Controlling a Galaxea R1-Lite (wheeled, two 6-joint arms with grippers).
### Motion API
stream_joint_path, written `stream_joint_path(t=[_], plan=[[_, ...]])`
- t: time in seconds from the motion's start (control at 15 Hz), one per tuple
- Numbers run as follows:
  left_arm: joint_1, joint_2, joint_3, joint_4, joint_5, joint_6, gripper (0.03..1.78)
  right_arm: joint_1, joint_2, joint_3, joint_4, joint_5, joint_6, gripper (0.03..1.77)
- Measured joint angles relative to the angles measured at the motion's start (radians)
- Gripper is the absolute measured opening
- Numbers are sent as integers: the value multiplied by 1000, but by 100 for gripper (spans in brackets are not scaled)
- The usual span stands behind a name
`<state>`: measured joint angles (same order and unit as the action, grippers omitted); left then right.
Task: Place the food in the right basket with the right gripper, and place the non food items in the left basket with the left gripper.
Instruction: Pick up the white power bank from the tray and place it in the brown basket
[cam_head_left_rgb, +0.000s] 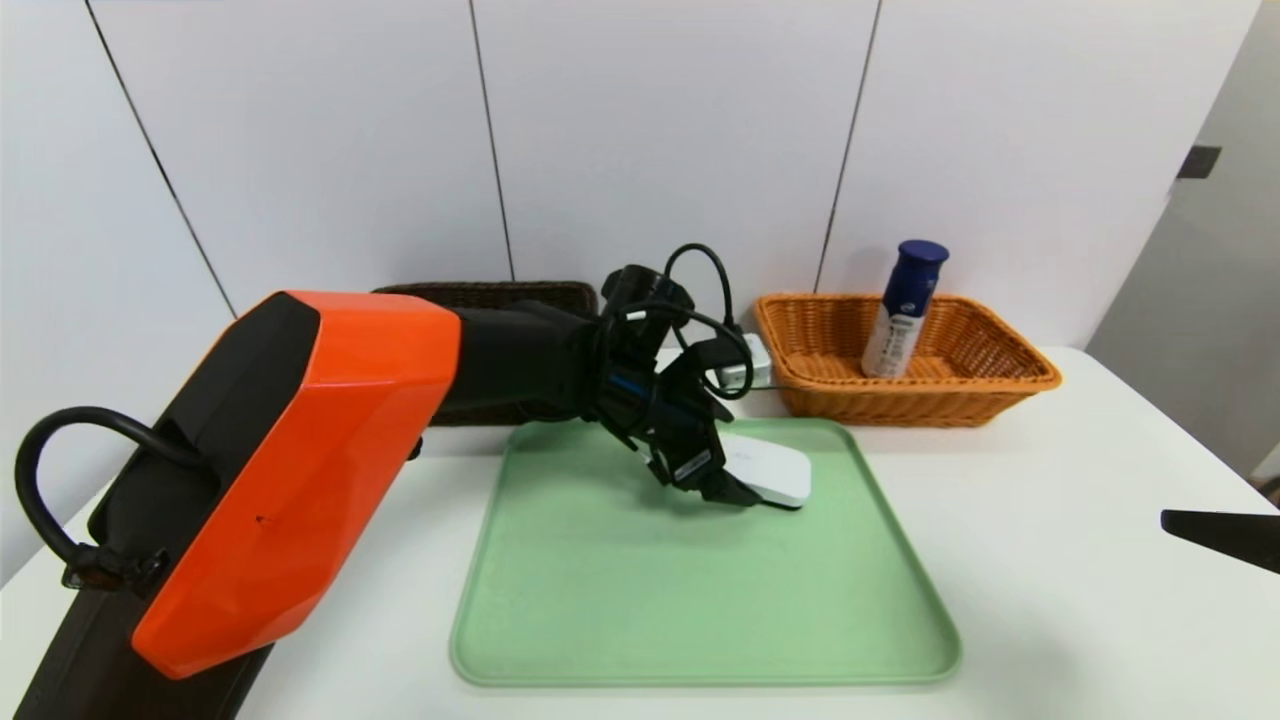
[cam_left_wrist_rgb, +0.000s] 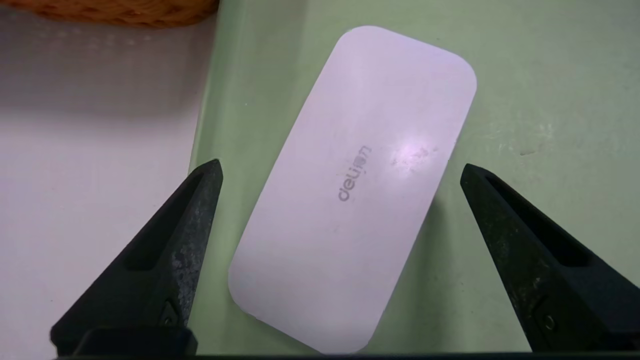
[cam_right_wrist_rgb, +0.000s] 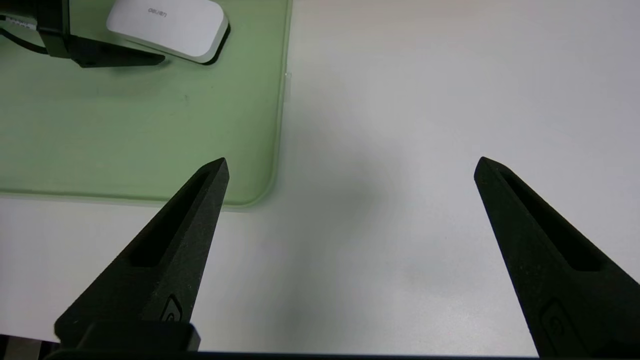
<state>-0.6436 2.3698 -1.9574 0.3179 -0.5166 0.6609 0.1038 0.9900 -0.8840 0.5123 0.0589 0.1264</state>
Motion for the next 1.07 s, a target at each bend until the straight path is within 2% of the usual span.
stream_joint_path(t=[0.4,1.07], plan=[[-1,14,0,7,0,-79,169,0,-6,6,1,0,0,169],[-1,40,0,8,-3,-82,169,0,-8,15,0,0,1,169]])
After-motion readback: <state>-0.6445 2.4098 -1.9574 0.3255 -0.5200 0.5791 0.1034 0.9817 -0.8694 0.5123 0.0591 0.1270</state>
